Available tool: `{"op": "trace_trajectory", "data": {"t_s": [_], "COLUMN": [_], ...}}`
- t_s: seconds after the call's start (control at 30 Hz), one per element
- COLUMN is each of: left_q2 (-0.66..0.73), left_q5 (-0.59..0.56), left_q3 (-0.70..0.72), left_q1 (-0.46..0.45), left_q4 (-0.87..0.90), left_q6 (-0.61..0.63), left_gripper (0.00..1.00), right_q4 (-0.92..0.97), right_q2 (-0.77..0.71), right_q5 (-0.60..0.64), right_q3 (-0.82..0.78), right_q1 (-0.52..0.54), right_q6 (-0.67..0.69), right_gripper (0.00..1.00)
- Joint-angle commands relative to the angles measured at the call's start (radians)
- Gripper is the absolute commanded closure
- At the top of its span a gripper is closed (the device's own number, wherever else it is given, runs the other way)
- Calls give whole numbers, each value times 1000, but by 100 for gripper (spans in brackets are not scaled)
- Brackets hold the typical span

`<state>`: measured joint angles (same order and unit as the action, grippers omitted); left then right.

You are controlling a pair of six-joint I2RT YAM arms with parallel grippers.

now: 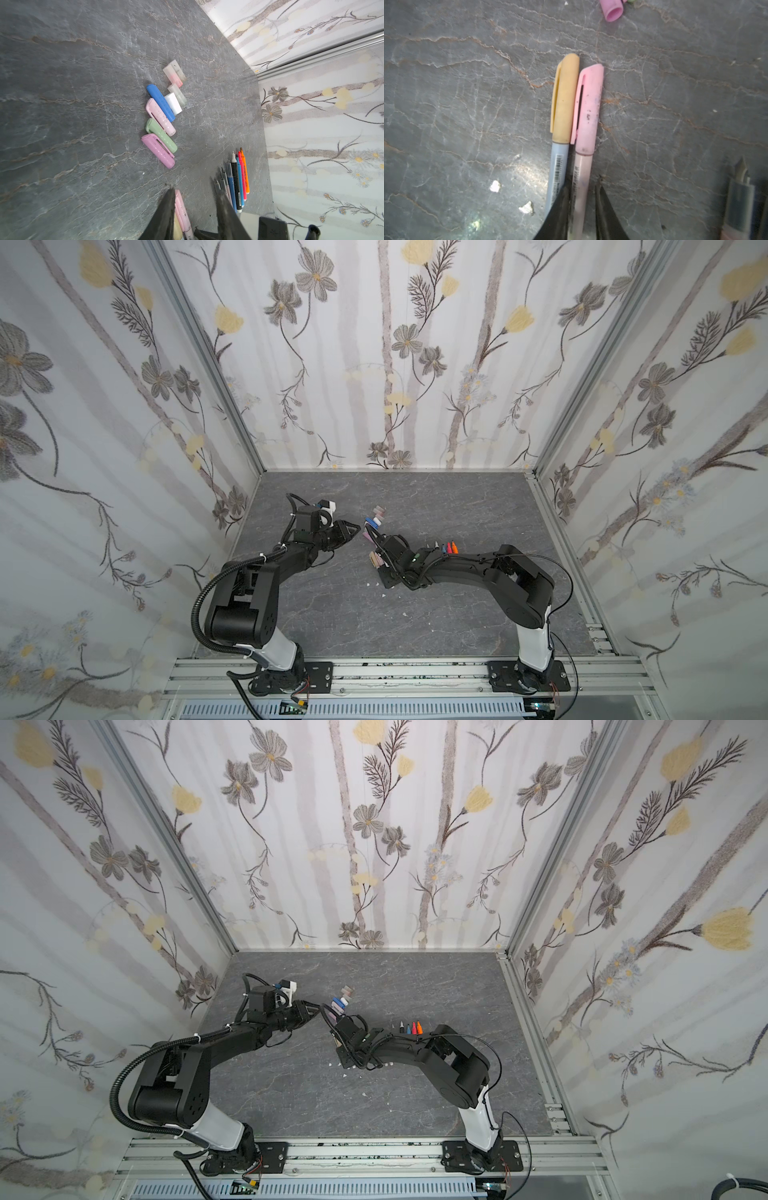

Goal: Remove pen caps from pens
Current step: Pick up the pen from the center of the table.

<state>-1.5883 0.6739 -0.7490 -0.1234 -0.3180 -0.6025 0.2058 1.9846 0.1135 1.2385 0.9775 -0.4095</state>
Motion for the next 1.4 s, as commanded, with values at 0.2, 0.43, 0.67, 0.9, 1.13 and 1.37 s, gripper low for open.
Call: {"op": "trace_trajectory", "data": {"t_s": [0.2, 0.43, 0.67, 0.9, 1.13, 1.37], "left_q2": [0, 5, 14, 1, -33, -79], "left_q5": [4, 21, 30, 27, 17, 6], "left_q3": [2, -1, -9, -12, -20, -56], "left_q1": [2, 1, -24, -93, -185, -252], "left_q4": [-10, 7, 46, 31, -32, -63], "left_q6": [10, 20, 40, 24, -30, -60], "left_gripper": [67, 67, 66, 66, 66, 66], "right_q4": [69, 71, 31, -26, -54, -67], "right_q2": [34, 21, -82, -219, -267, -255], "right_q5": [54, 50, 13, -35, -43, -60], "right_q3": [19, 5, -53, -128, -145, -126], "right_q1": [12, 4, -45, -107, -136, -141], "right_q6": [2, 0, -2, -13, -24, -28], "right_gripper": [80, 91, 95, 96, 97, 97]}}
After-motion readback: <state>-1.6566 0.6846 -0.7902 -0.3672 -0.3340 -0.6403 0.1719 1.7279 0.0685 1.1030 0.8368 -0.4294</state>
